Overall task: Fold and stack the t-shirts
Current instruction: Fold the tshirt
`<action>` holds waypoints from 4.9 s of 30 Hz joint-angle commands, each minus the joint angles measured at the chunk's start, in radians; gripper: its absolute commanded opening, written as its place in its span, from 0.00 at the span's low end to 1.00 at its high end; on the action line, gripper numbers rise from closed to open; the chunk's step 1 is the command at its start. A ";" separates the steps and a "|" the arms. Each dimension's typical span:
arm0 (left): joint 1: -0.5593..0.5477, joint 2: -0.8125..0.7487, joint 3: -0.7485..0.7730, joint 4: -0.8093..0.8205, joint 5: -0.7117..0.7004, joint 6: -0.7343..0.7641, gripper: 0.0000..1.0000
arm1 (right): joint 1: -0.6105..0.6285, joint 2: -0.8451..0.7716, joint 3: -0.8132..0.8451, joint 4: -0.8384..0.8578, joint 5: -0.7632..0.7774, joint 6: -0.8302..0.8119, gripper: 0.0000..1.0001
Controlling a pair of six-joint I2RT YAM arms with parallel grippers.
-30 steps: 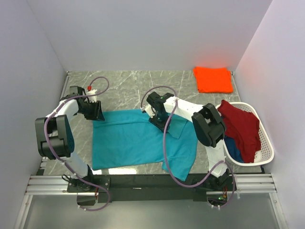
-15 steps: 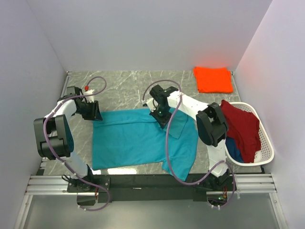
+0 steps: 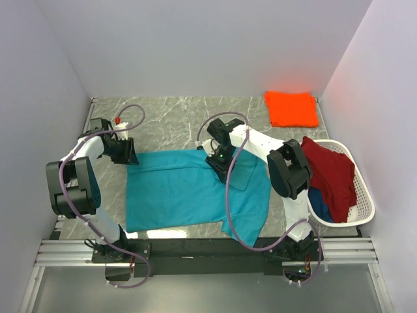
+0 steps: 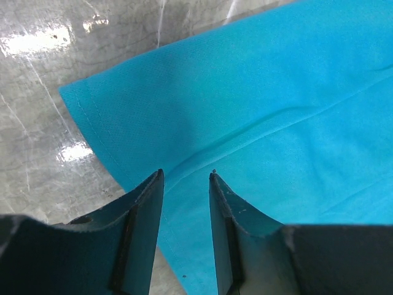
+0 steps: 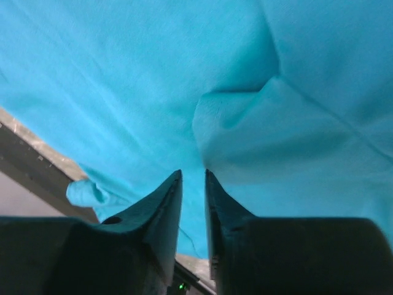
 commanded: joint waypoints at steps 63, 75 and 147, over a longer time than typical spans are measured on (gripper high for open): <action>0.127 0.093 0.059 -0.130 0.061 -0.041 0.08 | -0.524 0.035 0.004 0.055 -0.099 0.198 0.00; 0.132 0.060 0.022 -0.147 0.068 -0.032 0.01 | -0.528 -0.002 -0.031 0.035 -0.110 0.185 0.00; -0.022 0.115 0.016 0.040 -0.054 -0.101 0.45 | -0.346 0.162 0.153 0.082 0.272 0.046 0.47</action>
